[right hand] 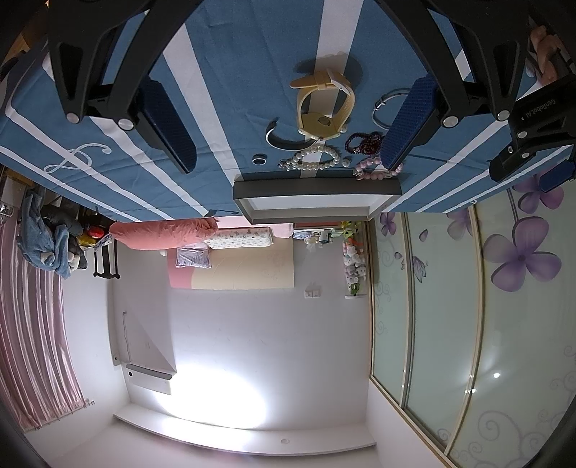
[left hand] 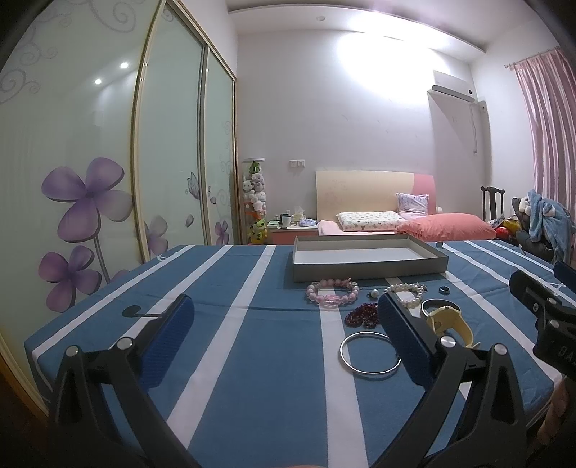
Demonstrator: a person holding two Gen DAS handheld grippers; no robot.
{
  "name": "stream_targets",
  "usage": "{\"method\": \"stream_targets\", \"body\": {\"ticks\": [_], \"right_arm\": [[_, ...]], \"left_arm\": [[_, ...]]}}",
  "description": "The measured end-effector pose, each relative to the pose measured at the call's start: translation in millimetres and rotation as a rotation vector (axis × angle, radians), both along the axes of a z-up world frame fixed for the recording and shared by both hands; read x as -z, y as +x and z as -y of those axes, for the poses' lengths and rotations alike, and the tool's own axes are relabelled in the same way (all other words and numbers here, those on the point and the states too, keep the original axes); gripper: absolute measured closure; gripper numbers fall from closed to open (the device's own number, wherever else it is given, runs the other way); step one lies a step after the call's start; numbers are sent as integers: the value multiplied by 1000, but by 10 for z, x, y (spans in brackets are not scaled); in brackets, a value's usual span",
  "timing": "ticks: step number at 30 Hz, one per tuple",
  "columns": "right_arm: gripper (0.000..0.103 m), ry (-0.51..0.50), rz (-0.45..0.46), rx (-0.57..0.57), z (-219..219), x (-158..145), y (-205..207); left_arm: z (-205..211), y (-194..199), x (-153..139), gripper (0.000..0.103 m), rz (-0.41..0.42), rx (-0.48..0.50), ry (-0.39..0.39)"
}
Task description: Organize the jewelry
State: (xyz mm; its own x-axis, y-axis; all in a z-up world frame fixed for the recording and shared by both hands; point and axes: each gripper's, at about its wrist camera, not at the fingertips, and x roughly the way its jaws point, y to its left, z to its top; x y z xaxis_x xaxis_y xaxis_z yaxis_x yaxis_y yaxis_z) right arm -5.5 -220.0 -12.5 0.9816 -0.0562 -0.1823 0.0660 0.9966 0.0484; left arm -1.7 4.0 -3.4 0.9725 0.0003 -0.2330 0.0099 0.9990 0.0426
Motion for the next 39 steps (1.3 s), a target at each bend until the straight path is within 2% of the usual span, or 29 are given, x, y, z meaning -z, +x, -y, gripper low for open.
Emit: {"method": "stream_targets", "body": {"ticks": [39], "right_arm": [[2,0,-4,-3,-17,20,36]], "left_arm": [[44,11,-17,4,0,2,-1]]}}
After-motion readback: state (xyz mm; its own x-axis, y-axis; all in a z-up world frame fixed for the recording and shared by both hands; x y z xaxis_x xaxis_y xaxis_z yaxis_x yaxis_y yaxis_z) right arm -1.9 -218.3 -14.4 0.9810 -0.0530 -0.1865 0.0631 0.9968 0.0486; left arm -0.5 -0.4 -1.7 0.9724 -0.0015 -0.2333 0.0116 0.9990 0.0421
